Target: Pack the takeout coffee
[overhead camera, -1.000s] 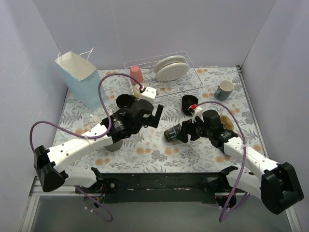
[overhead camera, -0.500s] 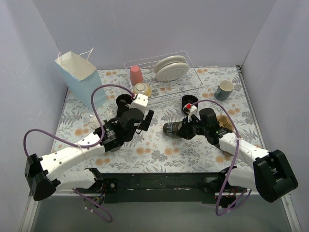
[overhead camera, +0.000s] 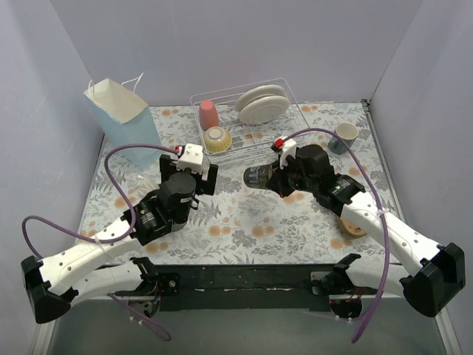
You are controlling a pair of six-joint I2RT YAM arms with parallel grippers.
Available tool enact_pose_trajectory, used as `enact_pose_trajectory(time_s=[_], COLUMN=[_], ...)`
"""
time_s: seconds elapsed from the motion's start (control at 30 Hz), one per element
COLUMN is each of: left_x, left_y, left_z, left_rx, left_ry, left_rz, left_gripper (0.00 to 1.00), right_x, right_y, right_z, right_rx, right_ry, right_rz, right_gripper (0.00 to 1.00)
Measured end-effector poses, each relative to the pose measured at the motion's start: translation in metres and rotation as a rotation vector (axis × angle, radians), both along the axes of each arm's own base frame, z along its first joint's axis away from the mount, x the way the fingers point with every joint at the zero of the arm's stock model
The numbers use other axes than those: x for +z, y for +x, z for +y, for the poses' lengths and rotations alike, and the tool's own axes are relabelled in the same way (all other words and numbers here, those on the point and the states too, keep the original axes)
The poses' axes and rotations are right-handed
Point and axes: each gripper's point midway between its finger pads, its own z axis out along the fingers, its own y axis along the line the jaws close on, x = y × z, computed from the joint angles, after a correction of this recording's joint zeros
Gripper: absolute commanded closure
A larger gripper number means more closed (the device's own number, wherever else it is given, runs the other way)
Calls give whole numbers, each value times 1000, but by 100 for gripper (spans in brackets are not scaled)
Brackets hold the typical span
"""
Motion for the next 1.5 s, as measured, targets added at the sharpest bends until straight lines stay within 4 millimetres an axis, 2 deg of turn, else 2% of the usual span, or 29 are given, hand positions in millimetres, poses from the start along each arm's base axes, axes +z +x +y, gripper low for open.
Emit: enact_pose_trajectory(time_s=[0.07, 0.13, 0.3, 0.37, 0.53, 0.67, 0.77, 1.03, 1.37, 1.5], left_x=[11, 22, 52, 61, 70, 70, 70, 70, 71, 71], left_y=[-2, -5, -14, -17, -21, -20, -18, -18, -20, -20], left_z=[7, 15, 40, 47, 61, 67, 70, 72, 73, 73], left_rx=[16, 30, 66, 76, 100, 115, 124, 118, 113, 110], left_ry=[-29, -71, -179, -216, -261, -271, -276, -295, -310, -312], left_rz=[-31, -65, -153, -181, -218, -224, -226, -230, -236, -235], left_gripper=[2, 2, 2, 2, 2, 2, 2, 2, 2, 2], right_x=[4, -5, -45, -55, -72, -83, -88, -84, -82, -70], right_y=[-1, -5, -22, -28, -33, -36, -41, -44, -43, -41], right_z=[5, 9, 20, 24, 35, 34, 31, 31, 34, 47], right_rx=[-5, -6, 20, 47, 90, 110, 128, 140, 144, 149], right_ry=[-75, -155, -438, -528, -748, -900, -987, -1018, -1008, -952], right_rz=[-3, 23, 98, 111, 110, 91, 79, 58, 55, 49], right_gripper=[99, 99, 99, 99, 99, 99, 94, 76, 70, 66])
